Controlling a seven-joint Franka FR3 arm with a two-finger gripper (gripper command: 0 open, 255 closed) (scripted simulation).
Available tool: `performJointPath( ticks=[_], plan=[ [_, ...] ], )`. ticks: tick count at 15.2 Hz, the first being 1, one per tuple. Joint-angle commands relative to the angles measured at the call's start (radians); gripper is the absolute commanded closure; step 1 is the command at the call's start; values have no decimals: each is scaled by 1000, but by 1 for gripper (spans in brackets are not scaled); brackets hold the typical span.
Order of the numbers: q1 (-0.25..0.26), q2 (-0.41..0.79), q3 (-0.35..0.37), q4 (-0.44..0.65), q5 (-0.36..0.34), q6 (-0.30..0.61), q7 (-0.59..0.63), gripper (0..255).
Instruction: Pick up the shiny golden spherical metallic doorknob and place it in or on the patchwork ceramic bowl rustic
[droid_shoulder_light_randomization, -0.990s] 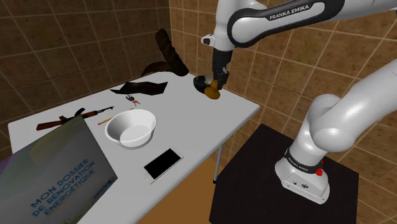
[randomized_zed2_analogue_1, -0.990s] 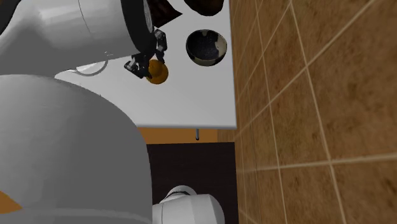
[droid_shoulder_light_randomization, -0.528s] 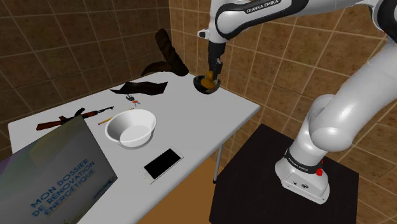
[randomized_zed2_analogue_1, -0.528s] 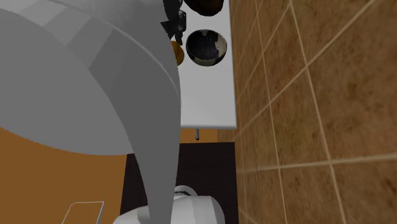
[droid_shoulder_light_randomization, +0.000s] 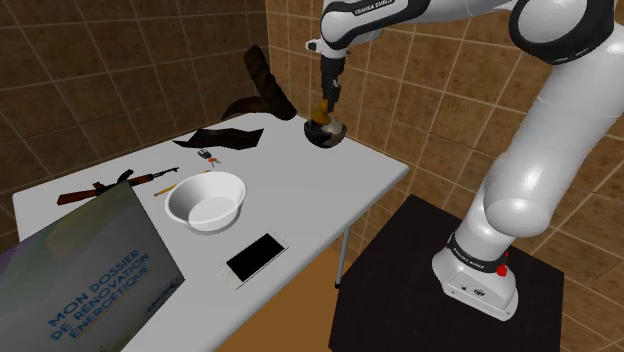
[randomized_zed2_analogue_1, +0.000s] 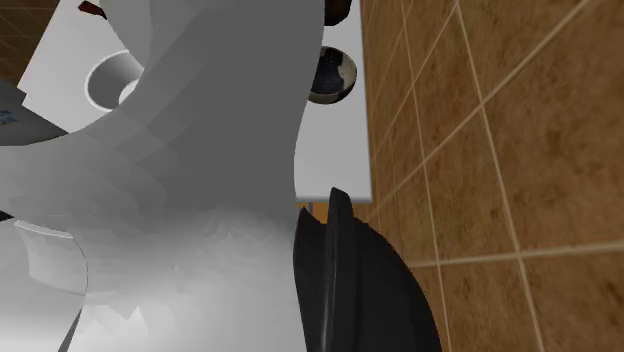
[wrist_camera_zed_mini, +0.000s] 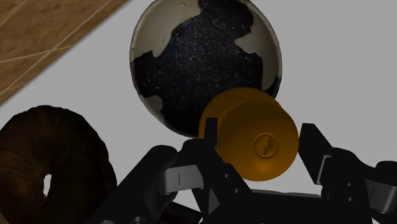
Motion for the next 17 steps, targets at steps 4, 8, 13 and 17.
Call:
performJointPath(
  ticks=[4,8,13,17],
  plan=[
    [-38,148,-27,173,46,-27,-78,255],
    [-38,157,-26,130,48,24,-79,255],
    [-39,173,-25,83,53,87,-81,255],
    [-40,186,-24,56,57,126,-83,255]
  ],
)
